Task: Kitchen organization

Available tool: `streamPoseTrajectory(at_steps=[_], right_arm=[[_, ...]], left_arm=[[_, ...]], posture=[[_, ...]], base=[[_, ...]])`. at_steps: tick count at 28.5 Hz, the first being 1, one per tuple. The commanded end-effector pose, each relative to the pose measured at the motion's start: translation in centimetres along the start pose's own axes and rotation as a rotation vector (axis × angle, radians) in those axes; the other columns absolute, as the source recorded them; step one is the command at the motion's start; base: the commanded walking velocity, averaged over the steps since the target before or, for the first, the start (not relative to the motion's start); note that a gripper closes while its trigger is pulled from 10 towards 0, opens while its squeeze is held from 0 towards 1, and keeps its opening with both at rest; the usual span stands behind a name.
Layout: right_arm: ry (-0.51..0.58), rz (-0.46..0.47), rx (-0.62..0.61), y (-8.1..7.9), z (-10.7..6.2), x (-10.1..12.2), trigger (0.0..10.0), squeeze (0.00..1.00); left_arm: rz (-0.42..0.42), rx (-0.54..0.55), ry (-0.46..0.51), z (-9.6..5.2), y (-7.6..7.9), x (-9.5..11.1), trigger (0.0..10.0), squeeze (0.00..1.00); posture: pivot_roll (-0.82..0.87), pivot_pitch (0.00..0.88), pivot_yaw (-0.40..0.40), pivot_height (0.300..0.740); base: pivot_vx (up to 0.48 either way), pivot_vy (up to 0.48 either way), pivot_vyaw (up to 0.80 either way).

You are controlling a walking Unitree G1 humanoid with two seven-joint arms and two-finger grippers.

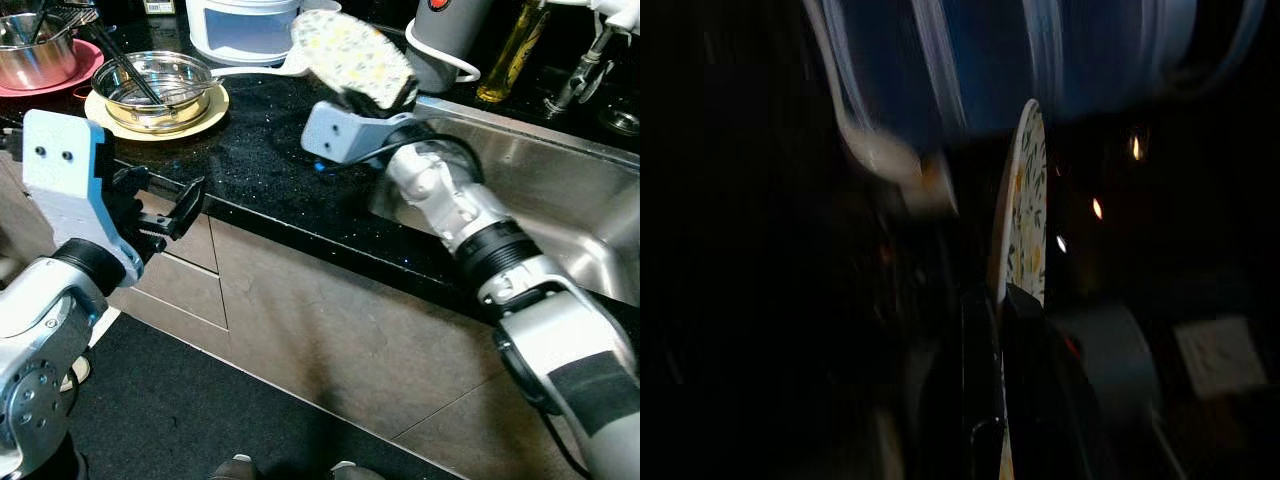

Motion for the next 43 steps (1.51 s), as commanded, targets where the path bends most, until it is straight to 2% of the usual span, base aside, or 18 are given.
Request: streamPoseTrajectory(at_steps=[1,5,9,18,20,27,32,33,34,35,36,37,38,39,43], right_arm=[[-0.035,-0.031,0.008,-0.5,-0.3,-1.0,0.0,0.0],[-0.085,-0.069,0.057,-1.2,-0.9,-2.9,0.0,0.0],[-0.089,-0.09,0.124,-1.9,-1.3,-3.7,0.0,0.0],[-0.177,-0.054,0.235,-2.6,-2.9,-7.3,0.0,0.0],[-0.186,-0.051,0.277,-3.5,-3.4,-7.8,0.0,0.0],[-0.16,-0.017,0.324,-4.8,-3.6,-7.0,0.0,0.0],[-0.101,0.021,0.379,-6.6,-3.6,-5.0,0.0,0.0],[-0.086,0.033,0.39,-7.0,-3.6,-4.4,4.3,0.0],[-0.071,0.051,0.404,-7.5,-3.6,-3.8,4.3,0.0],[-0.053,0.062,0.424,-8.1,-3.6,-3.2,8.0,0.0],[-0.039,0.072,0.44,-8.5,-3.7,-2.6,7.6,0.0],[-0.039,0.072,0.44,-8.5,-3.7,-2.6,7.6,0.0],[-0.012,0.09,0.475,-9.2,-3.7,-1.7,9.4,0.0],[-0.002,0.093,0.489,-9.4,-3.8,-1.3,10.0,0.0],[0.016,0.08,0.527,-9.3,-3.7,-1.0,10.0,0.0]], left_arm=[[-0.008,-0.023,0.004,0.2,0.6,0.0,10.0,0.0],[-0.013,-0.032,0.007,0.4,0.8,0.1,10.0,0.0],[-0.014,-0.04,0.014,0.7,1.0,0.2,10.0,0.0],[-0.023,-0.059,0.029,1.4,1.4,0.6,10.0,0.0],[-0.026,-0.065,0.03,1.5,1.5,0.5,10.0,0.0],[-0.029,-0.071,0.031,1.7,1.7,0.5,10.0,0.0],[-0.027,-0.073,0.031,1.7,1.7,0.5,10.0,0.0],[-0.027,-0.074,0.031,1.7,1.7,0.5,10.0,0.0],[-0.026,-0.075,0.031,1.7,1.7,0.5,10.0,0.0],[-0.026,-0.075,0.032,1.8,1.8,0.5,10.0,0.0],[-0.026,-0.076,0.033,1.8,1.8,0.5,10.0,0.0],[-0.026,-0.076,0.033,1.8,1.8,0.5,10.0,0.0],[-0.026,-0.078,0.034,1.8,1.9,0.5,10.0,0.0],[-0.026,-0.079,0.034,1.9,1.9,0.5,10.0,0.0],[-0.025,-0.084,0.033,1.9,2.0,0.5,10.0,0.0]], posture=[[0.1,0.07,-0.088,0.732],[0.1,0.071,-0.088,0.732],[0.09,0.071,-0.089,0.732],[0.07,0.074,-0.084,0.732],[0.07,0.074,-0.083,0.732],[0.07,0.073,-0.084,0.732],[0.07,0.07,-0.086,0.732],[0.07,0.068,-0.086,0.732],[0.07,0.068,-0.086,0.732],[0.07,0.065,-0.086,0.732],[0.07,0.064,-0.087,0.732],[0.07,0.064,-0.087,0.732],[0.07,0.064,-0.087,0.732],[0.07,0.062,-0.086,0.732],[0.07,0.06,-0.085,0.732]], base=[[0.0,0.0,0.0],[0.0,0.0,0.0],[0.0,0.0,0.0],[0.0,0.0,-0.46],[0.0,0.0,-0.71],[0.0,0.0,-0.68],[0.0,0.0,0.0],[0.0,0.0,0.0],[0.0,0.0,0.0],[0.0,0.0,0.0],[0.0,0.0,0.0],[0.0,0.0,0.0],[0.0,0.0,0.0],[0.0,0.0,0.0],[0.0,0.0,0.0]])
Point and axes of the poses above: a point about 5 cm out from each wrist's last joint towards the gripper, its own z axis pointing out of the wrist towards the gripper, its own x axis along the axis of the wrist's last joint, y = z × x, the point moved 6 cm from there along z, pointing out of the wrist towards the gripper, and after that the axes turned 8 degrees about -z, right-handed, at the moved point
